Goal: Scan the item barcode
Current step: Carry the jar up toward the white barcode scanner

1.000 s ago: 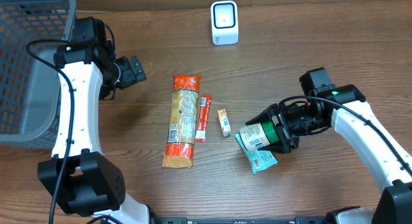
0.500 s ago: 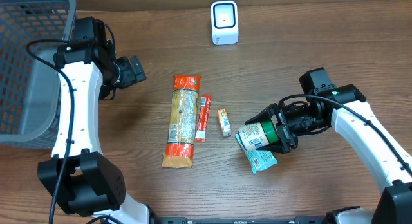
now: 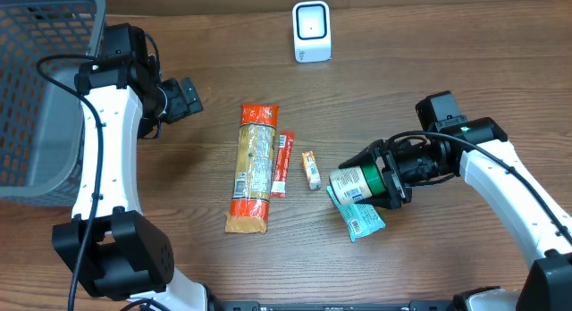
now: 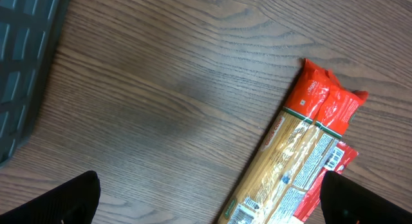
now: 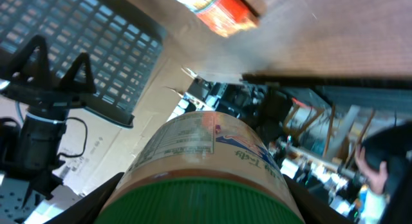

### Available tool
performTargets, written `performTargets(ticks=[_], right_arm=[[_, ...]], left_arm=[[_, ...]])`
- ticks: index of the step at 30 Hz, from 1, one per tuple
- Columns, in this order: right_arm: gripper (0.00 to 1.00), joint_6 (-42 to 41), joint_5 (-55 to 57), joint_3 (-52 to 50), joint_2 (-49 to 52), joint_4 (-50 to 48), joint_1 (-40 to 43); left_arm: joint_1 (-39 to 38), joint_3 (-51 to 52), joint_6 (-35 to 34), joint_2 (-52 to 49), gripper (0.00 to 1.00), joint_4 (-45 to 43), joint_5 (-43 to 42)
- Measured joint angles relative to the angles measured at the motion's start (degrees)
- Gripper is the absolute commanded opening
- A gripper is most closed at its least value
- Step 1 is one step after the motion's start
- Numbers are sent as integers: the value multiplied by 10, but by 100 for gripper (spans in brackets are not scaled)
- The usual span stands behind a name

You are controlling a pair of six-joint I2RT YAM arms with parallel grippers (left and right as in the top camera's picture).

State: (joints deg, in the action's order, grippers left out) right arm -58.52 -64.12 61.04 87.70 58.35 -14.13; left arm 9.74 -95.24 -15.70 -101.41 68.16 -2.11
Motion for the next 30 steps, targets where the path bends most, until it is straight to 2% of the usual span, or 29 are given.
performTargets(ticks=[7,19,24,30], right_arm=[[4,0,101,0,0,-39,0],[4,6,536,0,0,-39,0],[4,83,645,0,0,-65,1],[4,161,675,0,0,-78,1]], left_arm=[[0,0,0,0,100,0,0],[0,0,0,0,100,0,0],[0,0,0,0,100,0,0],[0,0,0,0,100,0,0]])
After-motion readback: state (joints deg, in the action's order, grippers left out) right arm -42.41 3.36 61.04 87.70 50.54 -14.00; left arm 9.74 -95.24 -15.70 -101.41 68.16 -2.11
